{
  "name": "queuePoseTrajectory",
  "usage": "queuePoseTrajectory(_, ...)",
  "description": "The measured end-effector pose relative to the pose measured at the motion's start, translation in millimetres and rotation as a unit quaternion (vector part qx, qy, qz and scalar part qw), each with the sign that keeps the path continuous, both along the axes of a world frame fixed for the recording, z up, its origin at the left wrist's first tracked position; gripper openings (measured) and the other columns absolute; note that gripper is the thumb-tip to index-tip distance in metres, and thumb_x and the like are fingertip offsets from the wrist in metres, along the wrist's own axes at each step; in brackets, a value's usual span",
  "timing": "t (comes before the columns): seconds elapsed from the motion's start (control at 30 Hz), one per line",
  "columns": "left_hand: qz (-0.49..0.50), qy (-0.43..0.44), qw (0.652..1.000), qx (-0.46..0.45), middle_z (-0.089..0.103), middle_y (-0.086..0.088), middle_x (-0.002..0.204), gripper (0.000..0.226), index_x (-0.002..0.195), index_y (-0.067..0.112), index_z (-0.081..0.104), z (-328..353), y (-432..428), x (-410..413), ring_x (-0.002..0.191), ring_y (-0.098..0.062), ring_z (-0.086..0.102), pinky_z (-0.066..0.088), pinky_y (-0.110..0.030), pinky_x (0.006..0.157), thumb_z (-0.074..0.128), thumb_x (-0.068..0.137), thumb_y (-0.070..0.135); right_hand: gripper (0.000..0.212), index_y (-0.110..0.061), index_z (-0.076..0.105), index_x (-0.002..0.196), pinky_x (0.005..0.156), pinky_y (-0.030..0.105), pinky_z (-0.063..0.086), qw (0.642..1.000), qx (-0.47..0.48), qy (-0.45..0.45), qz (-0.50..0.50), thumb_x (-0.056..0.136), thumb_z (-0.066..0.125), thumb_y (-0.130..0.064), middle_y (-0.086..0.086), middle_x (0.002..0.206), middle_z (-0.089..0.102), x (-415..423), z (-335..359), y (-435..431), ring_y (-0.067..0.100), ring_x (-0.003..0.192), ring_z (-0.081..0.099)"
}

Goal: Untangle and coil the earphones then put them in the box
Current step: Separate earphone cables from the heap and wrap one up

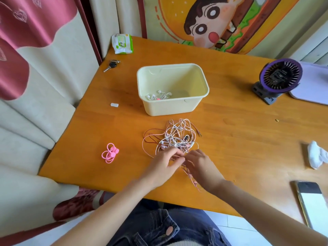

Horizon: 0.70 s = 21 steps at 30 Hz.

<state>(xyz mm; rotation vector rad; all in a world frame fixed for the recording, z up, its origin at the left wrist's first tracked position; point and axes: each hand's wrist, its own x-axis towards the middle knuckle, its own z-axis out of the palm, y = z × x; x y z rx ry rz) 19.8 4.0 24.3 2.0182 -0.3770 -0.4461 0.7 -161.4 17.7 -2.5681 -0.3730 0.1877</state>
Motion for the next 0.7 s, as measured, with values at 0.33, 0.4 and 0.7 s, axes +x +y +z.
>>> queuePoseTrajectory(0.33,0.197,0.111,0.949,-0.220,0.066,-0.008,0.087,0.029,0.067,0.013,0.052,66,-18,13,0.088,-0.002,0.061,0.042,-0.015,0.086,0.051,0.091,0.029,0.012,-0.015,0.060,0.098,0.061,0.026,0.040,0.992,0.107,-0.046,-0.052,0.097,0.048,-0.017,-0.014,0.081,0.052,34,50,-36,0.006,0.059,0.047)
queuePoseTrajectory(0.4,0.204,0.114,0.928,-0.290,0.060,-0.001,0.062,0.025,0.065,0.017,0.055,80,-19,13,0.075,-0.012,0.063,0.046,-0.029,0.090,0.053,0.085,0.032,0.016,-0.015,0.063,0.094,0.067,0.022,0.040,0.991,0.111,-0.058,-0.036,0.096,0.048,-0.017,-0.006,0.094,0.051,40,55,-38,0.007,0.068,0.050)
queuePoseTrajectory(0.7,0.232,0.014,0.968,-0.098,0.050,0.006,0.046,0.007,0.082,0.007,0.061,84,9,9,0.044,-0.006,0.045,0.040,-0.016,0.050,0.061,0.089,0.010,0.028,-0.017,0.051,0.077,0.059,0.024,0.049,0.927,0.357,0.062,-0.096,0.101,0.036,-0.020,-0.001,0.059,0.049,46,109,-30,0.013,0.056,0.054)
